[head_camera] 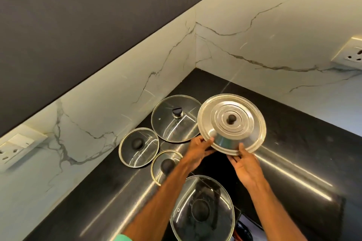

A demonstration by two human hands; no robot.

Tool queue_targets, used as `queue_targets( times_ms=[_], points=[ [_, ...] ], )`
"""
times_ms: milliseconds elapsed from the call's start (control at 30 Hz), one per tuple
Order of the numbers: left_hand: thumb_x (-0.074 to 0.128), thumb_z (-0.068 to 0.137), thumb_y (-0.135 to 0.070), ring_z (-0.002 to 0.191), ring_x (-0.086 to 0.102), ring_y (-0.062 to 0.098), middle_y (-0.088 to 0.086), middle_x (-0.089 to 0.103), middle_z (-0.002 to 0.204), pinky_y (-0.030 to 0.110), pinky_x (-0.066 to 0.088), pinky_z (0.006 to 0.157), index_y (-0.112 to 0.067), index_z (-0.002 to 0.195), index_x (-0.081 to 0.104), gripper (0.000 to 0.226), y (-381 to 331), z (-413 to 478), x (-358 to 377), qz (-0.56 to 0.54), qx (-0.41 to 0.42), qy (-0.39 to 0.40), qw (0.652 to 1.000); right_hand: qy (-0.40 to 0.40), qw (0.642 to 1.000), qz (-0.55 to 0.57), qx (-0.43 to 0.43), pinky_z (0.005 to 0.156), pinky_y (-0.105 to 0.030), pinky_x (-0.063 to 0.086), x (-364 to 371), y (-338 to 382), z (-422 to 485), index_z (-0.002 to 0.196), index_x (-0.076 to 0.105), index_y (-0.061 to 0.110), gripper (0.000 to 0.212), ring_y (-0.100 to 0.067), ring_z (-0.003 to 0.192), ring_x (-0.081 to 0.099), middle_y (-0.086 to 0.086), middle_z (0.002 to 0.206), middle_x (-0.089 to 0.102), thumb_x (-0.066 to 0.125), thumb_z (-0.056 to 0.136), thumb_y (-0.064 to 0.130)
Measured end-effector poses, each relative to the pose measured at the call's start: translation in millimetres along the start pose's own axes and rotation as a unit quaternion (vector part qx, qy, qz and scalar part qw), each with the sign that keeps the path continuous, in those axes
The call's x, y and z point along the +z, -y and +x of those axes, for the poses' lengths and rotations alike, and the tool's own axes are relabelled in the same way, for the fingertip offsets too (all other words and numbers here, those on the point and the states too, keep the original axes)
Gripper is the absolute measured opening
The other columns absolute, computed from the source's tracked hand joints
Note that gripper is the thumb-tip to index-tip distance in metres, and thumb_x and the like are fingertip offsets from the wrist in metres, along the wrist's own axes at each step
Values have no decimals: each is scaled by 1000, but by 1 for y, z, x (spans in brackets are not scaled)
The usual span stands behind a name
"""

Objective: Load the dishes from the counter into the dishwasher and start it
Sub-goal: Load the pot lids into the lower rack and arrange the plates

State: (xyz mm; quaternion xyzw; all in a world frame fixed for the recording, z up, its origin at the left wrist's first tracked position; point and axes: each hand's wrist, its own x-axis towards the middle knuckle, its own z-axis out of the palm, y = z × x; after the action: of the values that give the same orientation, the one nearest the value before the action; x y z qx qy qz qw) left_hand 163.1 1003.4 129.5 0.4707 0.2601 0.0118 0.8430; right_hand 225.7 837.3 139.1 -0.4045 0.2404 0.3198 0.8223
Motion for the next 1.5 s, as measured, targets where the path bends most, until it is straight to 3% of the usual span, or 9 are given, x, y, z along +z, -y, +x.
queue_targets(
  times_ms=[133,233,333,467,533,667,867,1200,1500],
  points=[
    [60,101,-23,103,69,28,17,72,108,46,54,100,1,116,67,29,-8,7,-12,60,-24,16,998,-9,1000,10,-5,93,-46,57,-2,7,4,139,53,16,43,-28,121,64,-10,130,67,59,97,8],
    [56,102,-37,90,73,25,10,75,96,45,58,91,-10,105,72,32,-19,28,-37,167,22,-114,979,-15,1000,-15,-11,91,-45,57,-8,11,5,141,53,16,45,-29,121,63,-10,131,67,58,97,7],
    [64,93,-29,102,66,23,2,69,106,41,55,91,-20,106,66,16,-36,60,-66,418,135,-287,851,-17,999,-38,-17,102,-50,51,-18,13,6,141,53,17,44,-30,121,63,-10,132,66,58,98,8],
    [70,91,-26,134,40,31,14,40,146,43,42,109,-10,141,40,61,-65,108,-84,630,137,-271,715,-17,997,-74,-21,103,-51,49,-25,13,3,137,56,17,41,-29,118,65,-11,127,68,59,97,8],
    [65,95,-34,140,35,39,18,32,154,51,39,111,-11,150,30,69,-71,127,-90,696,63,-239,674,-23,996,-87,-24,97,-48,52,-30,13,-1,135,57,16,39,-29,115,66,-11,124,70,60,97,9],
    [59,98,-19,129,46,43,23,41,141,54,47,102,-14,138,42,44,-76,140,-99,745,35,-205,633,-30,994,-105,-28,88,-43,55,-43,15,-10,132,60,15,36,-28,112,67,-10,122,71,62,96,12],
    [67,93,-13,119,51,42,22,48,129,52,52,96,-14,125,47,38,-81,134,-95,746,38,-183,638,-42,993,-105,-30,85,-41,55,-63,17,-24,131,59,13,37,-28,112,68,-12,122,71,64,95,12],
    [67,89,-15,103,52,20,8,51,118,33,47,86,-20,117,53,32,-70,81,-33,664,186,-129,713,-32,993,-97,-63,92,-43,53,-100,39,-73,132,59,14,35,-26,109,69,-12,121,71,61,96,12],
    [83,70,-27,93,56,15,-1,62,98,31,51,83,-21,102,64,37,-79,25,48,651,294,-55,698,-51,992,-28,-110,74,-30,62,-172,52,-148,126,62,14,29,-19,99,73,-9,115,74,58,97,11]
  ],
)
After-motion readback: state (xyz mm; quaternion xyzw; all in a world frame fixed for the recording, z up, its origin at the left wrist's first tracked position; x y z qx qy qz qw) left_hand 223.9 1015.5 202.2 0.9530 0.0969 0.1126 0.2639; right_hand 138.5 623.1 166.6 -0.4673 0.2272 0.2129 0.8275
